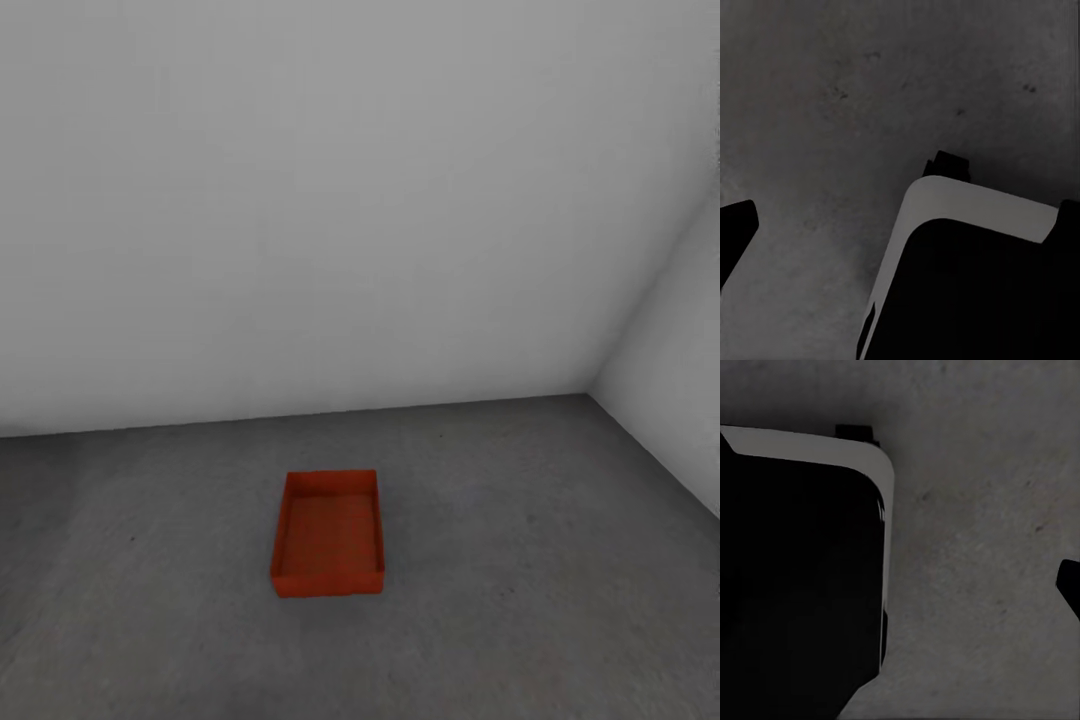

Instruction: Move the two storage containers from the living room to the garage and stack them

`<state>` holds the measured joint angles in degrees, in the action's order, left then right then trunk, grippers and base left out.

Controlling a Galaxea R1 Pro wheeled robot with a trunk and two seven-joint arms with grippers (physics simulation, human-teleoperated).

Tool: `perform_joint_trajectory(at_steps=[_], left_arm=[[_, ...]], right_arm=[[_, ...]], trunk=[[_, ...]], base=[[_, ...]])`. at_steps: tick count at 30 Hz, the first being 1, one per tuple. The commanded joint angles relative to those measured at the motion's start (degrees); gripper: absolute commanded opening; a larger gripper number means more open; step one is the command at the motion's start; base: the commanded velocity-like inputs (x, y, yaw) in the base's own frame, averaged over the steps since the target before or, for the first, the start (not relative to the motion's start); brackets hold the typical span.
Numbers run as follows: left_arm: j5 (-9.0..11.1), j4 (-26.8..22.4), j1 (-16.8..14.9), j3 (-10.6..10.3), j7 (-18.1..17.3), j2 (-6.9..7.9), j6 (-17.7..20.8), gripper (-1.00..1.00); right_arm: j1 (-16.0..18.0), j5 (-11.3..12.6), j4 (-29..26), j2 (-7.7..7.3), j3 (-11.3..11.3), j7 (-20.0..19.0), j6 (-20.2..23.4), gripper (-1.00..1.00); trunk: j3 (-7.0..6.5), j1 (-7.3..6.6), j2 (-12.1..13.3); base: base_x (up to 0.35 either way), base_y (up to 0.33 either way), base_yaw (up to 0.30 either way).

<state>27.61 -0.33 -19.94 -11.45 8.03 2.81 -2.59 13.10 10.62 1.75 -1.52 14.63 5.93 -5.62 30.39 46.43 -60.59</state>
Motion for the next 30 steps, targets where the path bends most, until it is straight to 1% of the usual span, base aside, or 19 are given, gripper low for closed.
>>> perform_joint_trajectory(at_steps=[1,16,30], left_arm=[[0.4,0.0,0.0,-0.5,0.1,0.02,-0.1,1.0],[0.2,0.0,0.0,-0.6,0.1,0.09,-0.1,1.0],[0.2,0.0,0.0,-0.6,0.1,0.09,-0.1,1.0]], right_arm=[[0.0,0.6,0.2,-0.07,0.5,-0.3,-0.4,1.0],[-0.2,0.2,0.2,-0.02,0.5,-0.8,-0.4,1.0],[-0.2,0.2,0.2,-0.14,0.5,-1.0,-0.3,1.0]], trunk=[[-0.04,0.0,0.0],[-1.35,0.0,0.0],[-2.58,0.0,0.0]], base=[[0.0,0.0,-0.08],[0.0,0.0,-0.076],[0.0,0.0,-0.007]])
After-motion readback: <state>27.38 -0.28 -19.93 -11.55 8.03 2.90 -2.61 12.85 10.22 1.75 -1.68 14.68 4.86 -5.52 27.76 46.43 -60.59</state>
